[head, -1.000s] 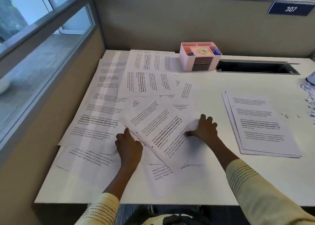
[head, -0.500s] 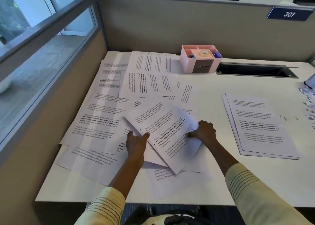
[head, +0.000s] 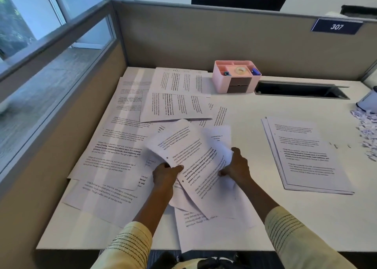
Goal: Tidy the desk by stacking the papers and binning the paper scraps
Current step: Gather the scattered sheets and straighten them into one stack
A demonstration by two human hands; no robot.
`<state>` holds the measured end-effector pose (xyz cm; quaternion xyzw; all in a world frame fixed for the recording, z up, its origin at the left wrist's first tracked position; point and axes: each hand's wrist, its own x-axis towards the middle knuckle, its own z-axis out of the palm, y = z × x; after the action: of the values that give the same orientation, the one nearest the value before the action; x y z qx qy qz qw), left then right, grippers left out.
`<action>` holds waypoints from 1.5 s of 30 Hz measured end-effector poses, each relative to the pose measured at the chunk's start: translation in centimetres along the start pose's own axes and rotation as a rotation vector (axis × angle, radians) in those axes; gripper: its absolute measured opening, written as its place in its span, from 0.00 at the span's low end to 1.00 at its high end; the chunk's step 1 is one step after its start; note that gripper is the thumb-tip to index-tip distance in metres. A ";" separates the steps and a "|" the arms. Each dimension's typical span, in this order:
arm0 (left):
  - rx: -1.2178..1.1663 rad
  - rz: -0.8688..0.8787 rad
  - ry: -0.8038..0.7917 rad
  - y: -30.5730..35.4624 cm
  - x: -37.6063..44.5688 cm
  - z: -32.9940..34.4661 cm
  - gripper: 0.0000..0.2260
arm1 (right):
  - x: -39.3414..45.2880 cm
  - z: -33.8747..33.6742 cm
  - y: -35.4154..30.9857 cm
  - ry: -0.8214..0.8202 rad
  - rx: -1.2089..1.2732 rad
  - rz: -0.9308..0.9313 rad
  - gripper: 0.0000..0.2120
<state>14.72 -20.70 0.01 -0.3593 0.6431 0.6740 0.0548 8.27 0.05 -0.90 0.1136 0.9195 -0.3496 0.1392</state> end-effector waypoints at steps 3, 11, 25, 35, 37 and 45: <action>-0.052 0.056 -0.021 0.9 0.1 -0.2 0.08 | -0.1 -0.4 0.7 -0.007 0.103 -0.050 0.42; 0.018 0.426 -0.100 6.5 -0.7 -1.7 0.11 | 1.0 -5.3 1.6 -0.056 0.567 -0.143 0.27; -0.095 0.676 -0.267 14.2 -1.5 -1.9 0.17 | 2.5 -13.9 -6.5 -0.291 0.980 -0.583 0.30; 0.024 0.631 -0.201 13.3 -0.5 -1.1 0.22 | 3.5 -13.2 -6.5 -0.159 0.817 -0.592 0.21; 0.042 0.621 -0.194 12.6 -0.1 -0.8 0.20 | 3.5 -12.5 -6.2 -0.177 0.757 -0.556 0.16; 0.052 0.729 -0.171 13.1 0.1 -0.1 0.20 | 3.1 -12.6 -7.1 -0.114 0.783 -0.556 0.10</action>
<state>7.68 -23.01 10.82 -0.0475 0.7387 0.6603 -0.1264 0.96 3.66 11.43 -0.1121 0.7054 -0.6989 0.0373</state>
